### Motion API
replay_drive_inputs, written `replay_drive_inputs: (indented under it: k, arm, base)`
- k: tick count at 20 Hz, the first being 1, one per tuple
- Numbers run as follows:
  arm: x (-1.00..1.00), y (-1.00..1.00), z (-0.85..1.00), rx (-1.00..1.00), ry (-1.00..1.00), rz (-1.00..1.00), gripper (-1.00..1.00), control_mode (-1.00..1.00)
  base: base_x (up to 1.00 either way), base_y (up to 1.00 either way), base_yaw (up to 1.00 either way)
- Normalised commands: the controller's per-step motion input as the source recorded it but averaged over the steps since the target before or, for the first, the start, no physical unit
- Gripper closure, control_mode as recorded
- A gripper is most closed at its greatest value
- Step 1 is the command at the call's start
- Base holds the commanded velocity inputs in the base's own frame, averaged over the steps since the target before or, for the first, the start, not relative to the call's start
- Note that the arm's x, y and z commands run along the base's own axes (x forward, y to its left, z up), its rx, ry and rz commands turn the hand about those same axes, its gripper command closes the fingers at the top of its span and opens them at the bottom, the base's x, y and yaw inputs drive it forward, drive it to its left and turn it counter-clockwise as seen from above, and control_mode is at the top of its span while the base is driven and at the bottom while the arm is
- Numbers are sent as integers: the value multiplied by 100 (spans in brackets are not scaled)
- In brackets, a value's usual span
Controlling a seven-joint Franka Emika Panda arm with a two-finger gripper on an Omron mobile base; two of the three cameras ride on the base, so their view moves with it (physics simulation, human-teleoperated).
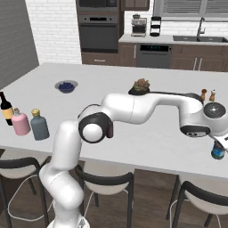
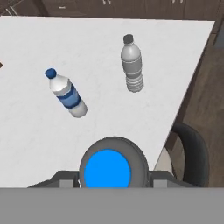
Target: Move the plastic bottles in the middle to the plastics group, and the glass bottles in the middle to the glass group.
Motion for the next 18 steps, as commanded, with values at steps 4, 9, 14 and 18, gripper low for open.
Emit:
replay_drive_inputs:
  k: [4,9,14,18]
  arm:
    - [0,-9,-5,0,0,0,100,-100]
    - [0,0,-18,0,0,0,100,-100]
    - [0,0,-43,0,0,0,100,-100]
    - [1,0,-29,0,0,0,100,-100]
  base:
    - [0,0,0]
    - [0,0,0]
    - [0,0,0]
    - [0,0,0]
